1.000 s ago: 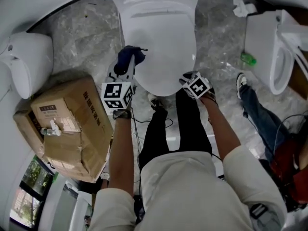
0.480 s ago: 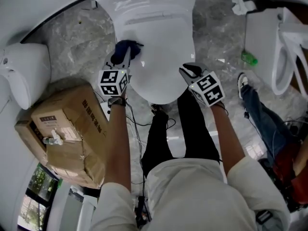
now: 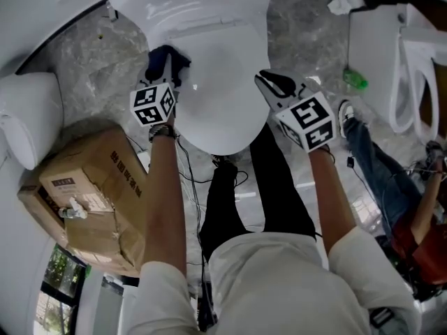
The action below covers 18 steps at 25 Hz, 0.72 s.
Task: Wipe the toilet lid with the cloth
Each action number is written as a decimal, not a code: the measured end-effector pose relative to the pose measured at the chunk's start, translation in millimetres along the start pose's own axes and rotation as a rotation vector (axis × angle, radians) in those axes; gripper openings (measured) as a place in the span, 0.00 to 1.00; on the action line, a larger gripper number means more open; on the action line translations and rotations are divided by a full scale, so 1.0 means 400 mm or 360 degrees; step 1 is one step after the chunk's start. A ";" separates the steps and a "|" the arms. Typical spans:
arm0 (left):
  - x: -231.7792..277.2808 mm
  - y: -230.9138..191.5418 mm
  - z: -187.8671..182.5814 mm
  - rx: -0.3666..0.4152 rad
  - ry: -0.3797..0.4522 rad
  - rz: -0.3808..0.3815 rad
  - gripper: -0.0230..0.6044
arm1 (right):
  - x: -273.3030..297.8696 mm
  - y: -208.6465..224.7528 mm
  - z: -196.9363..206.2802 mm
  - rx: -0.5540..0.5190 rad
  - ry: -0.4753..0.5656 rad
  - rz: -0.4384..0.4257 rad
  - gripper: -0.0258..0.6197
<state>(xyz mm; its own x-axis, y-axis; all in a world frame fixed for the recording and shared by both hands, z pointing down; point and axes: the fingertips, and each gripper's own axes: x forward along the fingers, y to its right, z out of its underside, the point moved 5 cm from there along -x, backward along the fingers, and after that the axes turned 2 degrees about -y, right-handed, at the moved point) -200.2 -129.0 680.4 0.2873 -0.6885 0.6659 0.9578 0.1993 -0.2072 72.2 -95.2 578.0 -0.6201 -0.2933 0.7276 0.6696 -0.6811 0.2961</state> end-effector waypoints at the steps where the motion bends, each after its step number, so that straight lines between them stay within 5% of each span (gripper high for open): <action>1: 0.010 -0.001 0.001 -0.0001 0.0003 -0.0006 0.11 | -0.005 0.009 -0.004 0.0006 0.0003 0.0014 0.14; 13: 0.050 0.050 -0.018 -0.0040 0.0109 -0.0177 0.11 | -0.069 0.061 -0.012 0.0136 0.0068 0.0105 0.14; 18: 0.094 0.152 -0.038 0.0030 0.0102 -0.0130 0.11 | -0.101 0.080 -0.001 0.0184 0.0098 0.0132 0.14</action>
<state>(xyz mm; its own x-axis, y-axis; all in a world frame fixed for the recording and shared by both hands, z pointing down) -131.3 -153.4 682.1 0.2074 -0.7460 0.6329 0.9782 0.1532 -0.1400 118.5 -105.5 557.9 -0.5822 -0.3885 0.7142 0.7600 -0.5722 0.3082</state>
